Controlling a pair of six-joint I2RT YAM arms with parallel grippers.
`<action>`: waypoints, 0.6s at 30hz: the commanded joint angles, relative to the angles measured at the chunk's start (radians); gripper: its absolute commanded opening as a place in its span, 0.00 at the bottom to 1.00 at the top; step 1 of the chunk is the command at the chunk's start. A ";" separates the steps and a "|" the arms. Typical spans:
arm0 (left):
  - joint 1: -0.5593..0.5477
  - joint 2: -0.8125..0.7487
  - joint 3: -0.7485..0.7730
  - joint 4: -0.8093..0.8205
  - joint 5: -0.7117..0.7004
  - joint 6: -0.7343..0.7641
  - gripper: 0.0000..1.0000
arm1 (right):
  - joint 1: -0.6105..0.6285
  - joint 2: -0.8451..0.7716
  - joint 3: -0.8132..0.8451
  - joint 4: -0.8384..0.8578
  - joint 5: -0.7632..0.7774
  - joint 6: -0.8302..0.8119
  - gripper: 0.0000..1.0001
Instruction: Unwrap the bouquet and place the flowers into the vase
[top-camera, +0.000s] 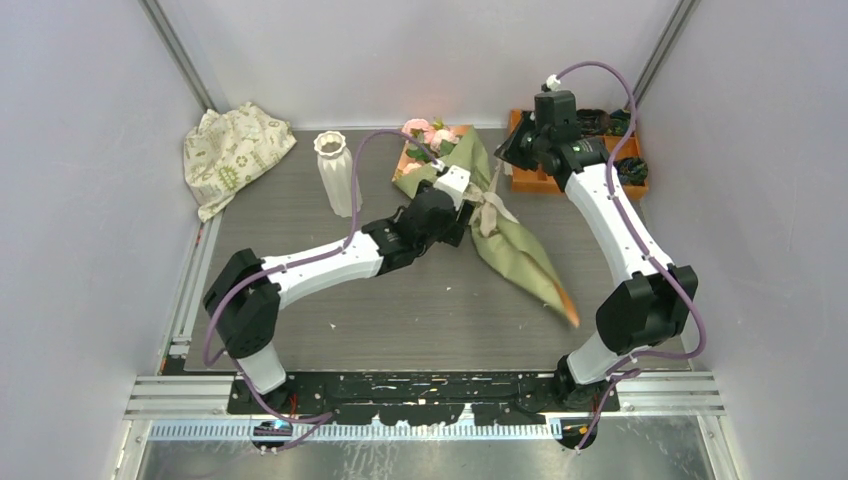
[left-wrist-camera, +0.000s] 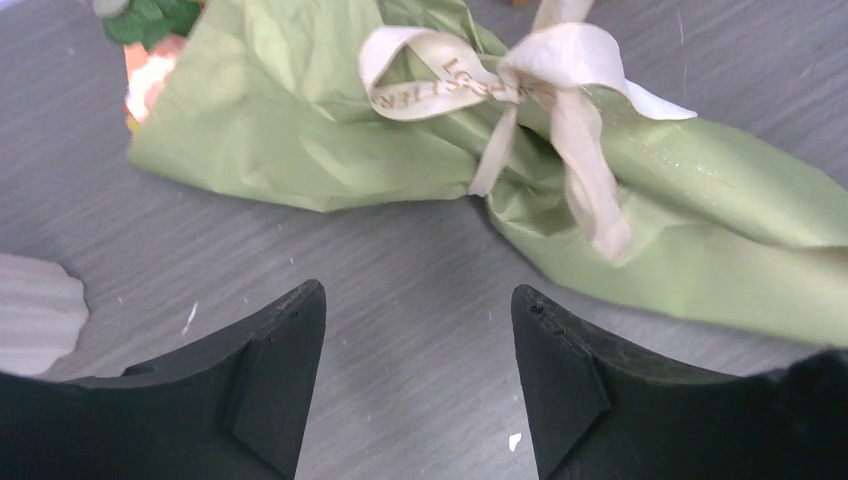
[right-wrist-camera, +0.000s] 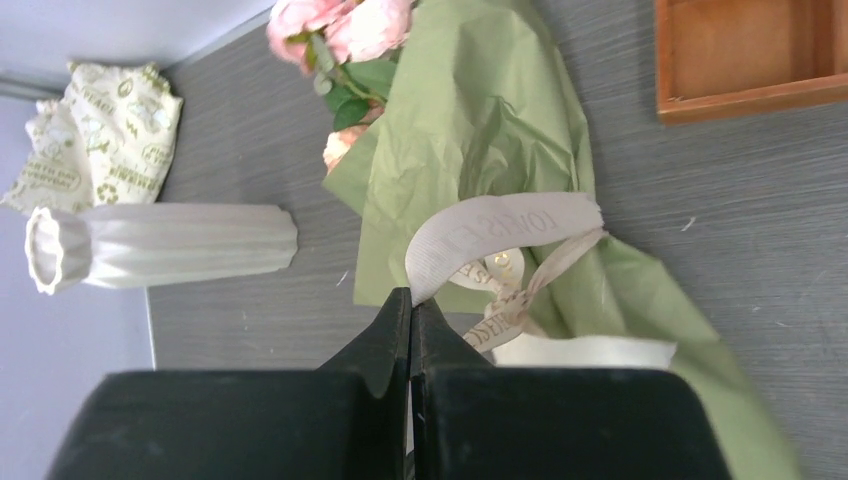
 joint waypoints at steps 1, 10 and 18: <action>0.001 -0.130 -0.148 0.243 0.032 -0.006 0.69 | 0.046 -0.053 0.077 0.015 -0.066 -0.016 0.01; 0.001 -0.216 -0.255 0.333 0.127 -0.011 0.83 | 0.079 0.034 0.092 -0.004 -0.117 -0.008 0.01; 0.002 -0.226 -0.242 0.363 0.226 -0.190 0.85 | 0.111 0.047 0.097 0.000 -0.112 -0.022 0.01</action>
